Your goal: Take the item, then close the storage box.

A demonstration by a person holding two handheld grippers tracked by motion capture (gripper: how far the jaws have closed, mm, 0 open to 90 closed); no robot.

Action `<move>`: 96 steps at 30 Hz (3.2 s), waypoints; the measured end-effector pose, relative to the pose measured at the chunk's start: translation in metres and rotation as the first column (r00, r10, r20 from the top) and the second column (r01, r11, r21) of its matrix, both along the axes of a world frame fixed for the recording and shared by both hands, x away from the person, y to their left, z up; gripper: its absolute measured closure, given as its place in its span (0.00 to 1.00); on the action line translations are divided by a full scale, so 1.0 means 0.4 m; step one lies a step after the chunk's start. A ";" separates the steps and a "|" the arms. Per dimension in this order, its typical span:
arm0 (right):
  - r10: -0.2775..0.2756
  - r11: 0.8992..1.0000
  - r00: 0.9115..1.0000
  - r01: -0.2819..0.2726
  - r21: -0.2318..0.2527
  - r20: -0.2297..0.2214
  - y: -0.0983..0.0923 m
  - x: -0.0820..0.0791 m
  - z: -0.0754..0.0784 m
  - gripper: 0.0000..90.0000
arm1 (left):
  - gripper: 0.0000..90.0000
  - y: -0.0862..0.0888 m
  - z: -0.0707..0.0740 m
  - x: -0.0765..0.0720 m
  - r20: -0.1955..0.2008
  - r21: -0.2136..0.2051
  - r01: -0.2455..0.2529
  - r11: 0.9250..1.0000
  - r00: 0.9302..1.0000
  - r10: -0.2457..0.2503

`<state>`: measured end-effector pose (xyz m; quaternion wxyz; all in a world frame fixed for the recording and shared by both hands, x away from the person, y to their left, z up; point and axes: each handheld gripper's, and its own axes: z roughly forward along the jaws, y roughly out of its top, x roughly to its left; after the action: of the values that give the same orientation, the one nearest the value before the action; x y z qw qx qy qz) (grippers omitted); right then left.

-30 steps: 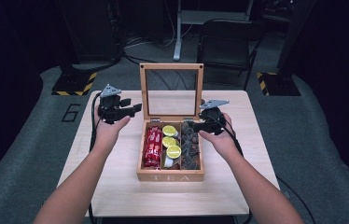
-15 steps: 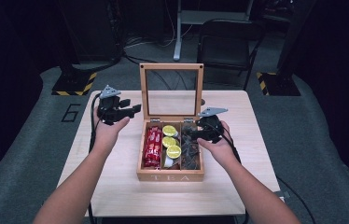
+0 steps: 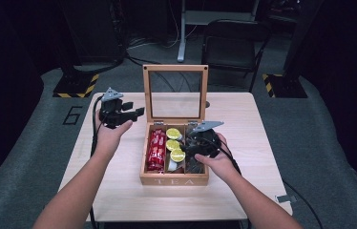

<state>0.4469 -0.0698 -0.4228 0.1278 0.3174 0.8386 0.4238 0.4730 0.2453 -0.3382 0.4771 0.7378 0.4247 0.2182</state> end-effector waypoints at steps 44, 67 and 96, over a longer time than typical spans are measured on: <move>0.076 0.992 0.997 -0.077 -0.099 -0.020 0.100 -0.032 -0.079 0.31 | 0.48 0.024 0.010 0.003 0.009 0.005 -0.022 1.000 1.000 0.022; 0.082 0.991 0.997 -0.083 -0.106 -0.013 0.096 -0.035 -0.074 0.41 | 0.48 0.018 0.004 0.004 0.006 0.007 -0.021 1.000 1.000 0.021; 0.052 0.998 0.998 -0.051 -0.037 0.023 0.056 -0.020 0.015 0.41 | 0.48 0.029 0.013 0.006 0.011 -0.006 -0.040 0.999 0.999 0.040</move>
<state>0.4388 -0.0476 -0.4169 0.1323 0.2882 0.8525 0.4155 0.4752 0.2569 -0.3332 0.4772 0.7265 0.4374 0.2306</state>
